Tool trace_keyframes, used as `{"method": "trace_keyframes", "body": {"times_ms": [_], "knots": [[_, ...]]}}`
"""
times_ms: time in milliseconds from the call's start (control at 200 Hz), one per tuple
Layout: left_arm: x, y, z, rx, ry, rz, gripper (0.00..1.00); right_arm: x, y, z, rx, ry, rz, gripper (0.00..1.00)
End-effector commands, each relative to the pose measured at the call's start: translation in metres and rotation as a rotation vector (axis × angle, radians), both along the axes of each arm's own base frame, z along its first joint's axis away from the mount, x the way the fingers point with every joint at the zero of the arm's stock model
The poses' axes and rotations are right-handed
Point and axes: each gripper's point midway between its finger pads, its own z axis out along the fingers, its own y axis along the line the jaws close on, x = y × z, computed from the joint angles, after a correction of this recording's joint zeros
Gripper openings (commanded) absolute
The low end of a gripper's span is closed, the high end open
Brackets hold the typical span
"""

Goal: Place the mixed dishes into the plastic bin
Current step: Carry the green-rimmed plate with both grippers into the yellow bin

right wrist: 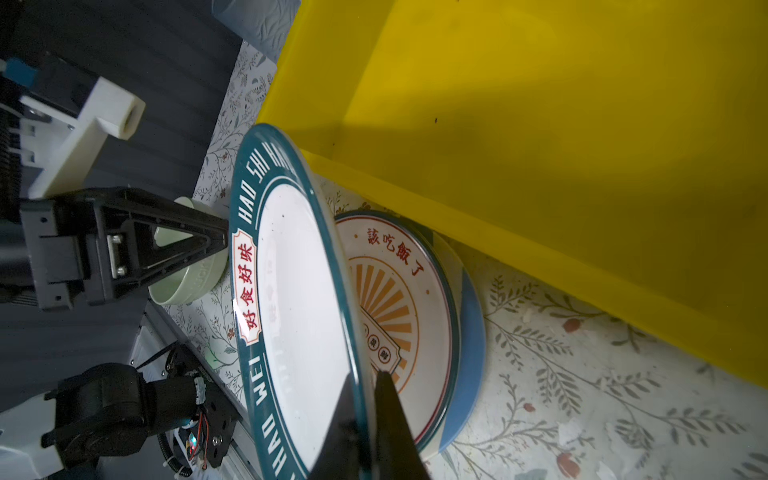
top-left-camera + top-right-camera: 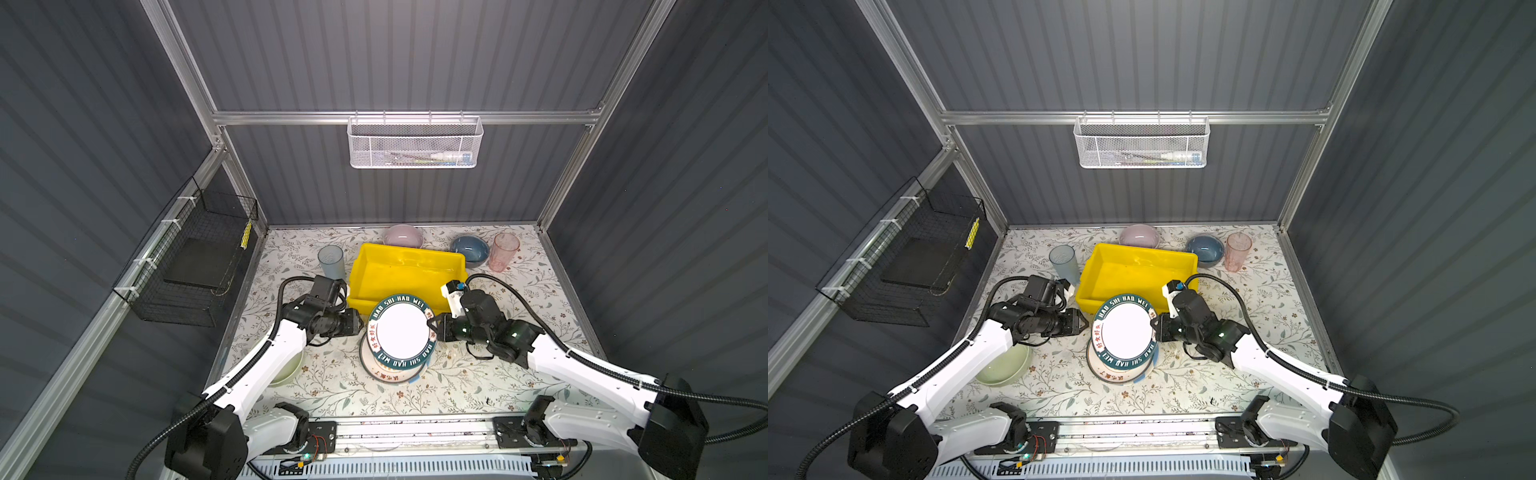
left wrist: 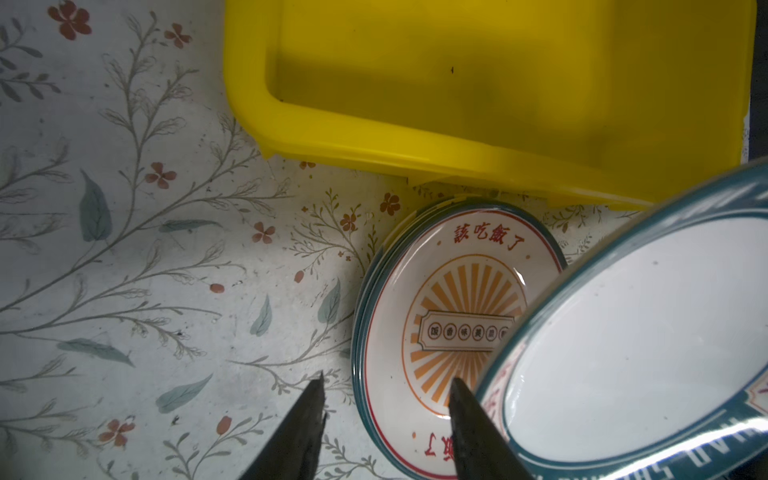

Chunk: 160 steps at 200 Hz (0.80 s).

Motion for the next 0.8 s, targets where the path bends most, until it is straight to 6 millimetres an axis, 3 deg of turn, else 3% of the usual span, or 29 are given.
{"method": "trace_keyframes", "body": {"times_ms": [0, 105, 240, 340, 535, 795], "knots": [[0.012, 0.009, 0.012, 0.072, -0.038, 0.015, 0.52, 0.027, -0.016, 0.049, 0.019, -0.091, -0.087, 0.00], [0.032, 0.011, 0.023, 0.116, -0.080, 0.029, 0.53, 0.051, -0.033, 0.080, 0.043, -0.129, -0.171, 0.00], [0.067, 0.013, 0.037, 0.142, -0.147, 0.052, 0.52, 0.091, -0.054, 0.084, -0.031, -0.135, -0.317, 0.00], [0.094, 0.016, 0.045, 0.159, -0.175, 0.066, 0.50, 0.116, -0.055, 0.086, -0.063, -0.138, -0.366, 0.00], [0.128, 0.031, 0.043, 0.209, -0.177, 0.083, 0.49, 0.149, -0.034, 0.073, -0.069, -0.091, -0.371, 0.00], [0.141, 0.033, 0.019, 0.229, -0.140, 0.005, 0.49, 0.177, -0.020, 0.041, -0.049, -0.047, -0.420, 0.00]]}}
